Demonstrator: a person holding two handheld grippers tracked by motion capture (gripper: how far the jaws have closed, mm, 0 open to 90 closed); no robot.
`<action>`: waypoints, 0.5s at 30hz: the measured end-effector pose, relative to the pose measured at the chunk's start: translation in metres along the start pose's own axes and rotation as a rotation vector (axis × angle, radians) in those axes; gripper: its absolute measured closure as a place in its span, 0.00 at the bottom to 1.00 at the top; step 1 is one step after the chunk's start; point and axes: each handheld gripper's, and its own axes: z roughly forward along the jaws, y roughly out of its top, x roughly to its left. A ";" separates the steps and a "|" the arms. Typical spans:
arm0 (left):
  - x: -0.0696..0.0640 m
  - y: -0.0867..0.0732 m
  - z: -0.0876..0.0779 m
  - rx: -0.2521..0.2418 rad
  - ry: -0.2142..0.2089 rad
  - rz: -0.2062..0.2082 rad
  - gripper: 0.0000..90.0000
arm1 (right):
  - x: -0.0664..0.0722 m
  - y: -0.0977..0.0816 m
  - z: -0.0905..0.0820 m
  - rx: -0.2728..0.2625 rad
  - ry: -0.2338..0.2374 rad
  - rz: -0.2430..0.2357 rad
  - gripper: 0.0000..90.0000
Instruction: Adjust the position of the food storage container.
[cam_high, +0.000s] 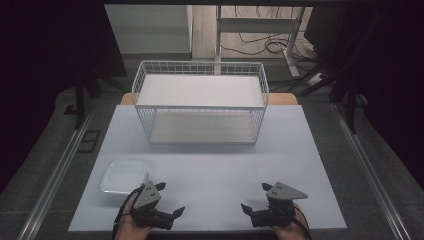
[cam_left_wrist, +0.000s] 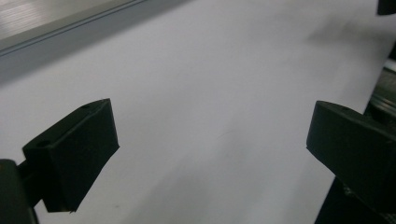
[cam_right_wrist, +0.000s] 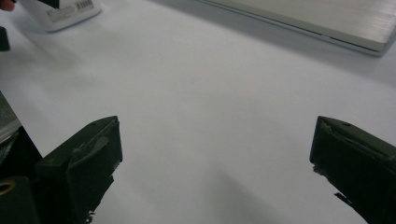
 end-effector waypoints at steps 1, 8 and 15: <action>0.001 0.000 0.000 -0.001 -0.006 -0.009 0.02 | 0.000 0.000 0.001 -0.003 0.000 -0.001 0.01; 0.000 0.003 0.002 0.005 -0.033 -0.025 0.02 | 0.001 -0.003 0.002 -0.022 -0.008 -0.019 0.00; -0.003 0.006 0.004 0.019 -0.065 -0.028 0.00 | -0.001 -0.004 0.001 -0.014 -0.022 -0.030 0.00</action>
